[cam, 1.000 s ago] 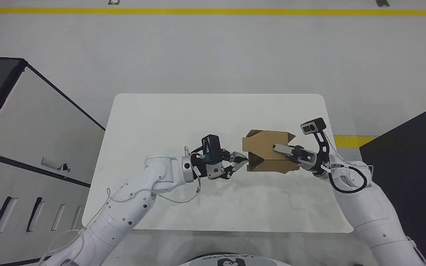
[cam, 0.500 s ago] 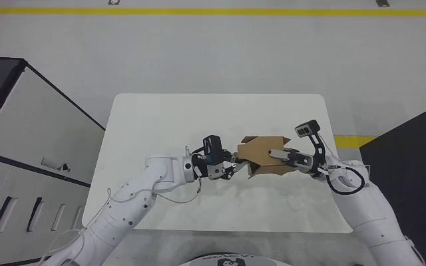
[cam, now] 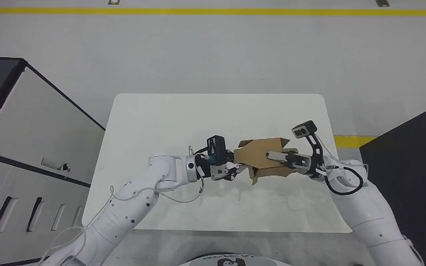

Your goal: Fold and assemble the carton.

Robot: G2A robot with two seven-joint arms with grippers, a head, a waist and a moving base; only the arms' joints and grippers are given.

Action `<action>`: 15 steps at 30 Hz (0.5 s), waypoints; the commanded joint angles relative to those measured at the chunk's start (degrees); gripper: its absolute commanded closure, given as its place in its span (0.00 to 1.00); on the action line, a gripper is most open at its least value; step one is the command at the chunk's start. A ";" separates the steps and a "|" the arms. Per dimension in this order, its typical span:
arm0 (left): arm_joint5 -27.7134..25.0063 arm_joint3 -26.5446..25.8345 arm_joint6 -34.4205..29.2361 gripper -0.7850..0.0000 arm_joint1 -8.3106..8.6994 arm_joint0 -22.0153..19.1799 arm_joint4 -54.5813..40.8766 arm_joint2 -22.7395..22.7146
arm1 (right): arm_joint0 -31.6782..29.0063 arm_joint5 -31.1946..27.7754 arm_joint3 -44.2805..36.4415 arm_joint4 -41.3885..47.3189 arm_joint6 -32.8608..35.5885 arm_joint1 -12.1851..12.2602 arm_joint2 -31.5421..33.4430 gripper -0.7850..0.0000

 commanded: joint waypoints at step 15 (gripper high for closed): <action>0.67 -2.23 0.96 1.00 0.51 1.10 0.46 -3.23 | -0.38 0.38 1.40 2.77 0.38 -0.08 2.09 1.00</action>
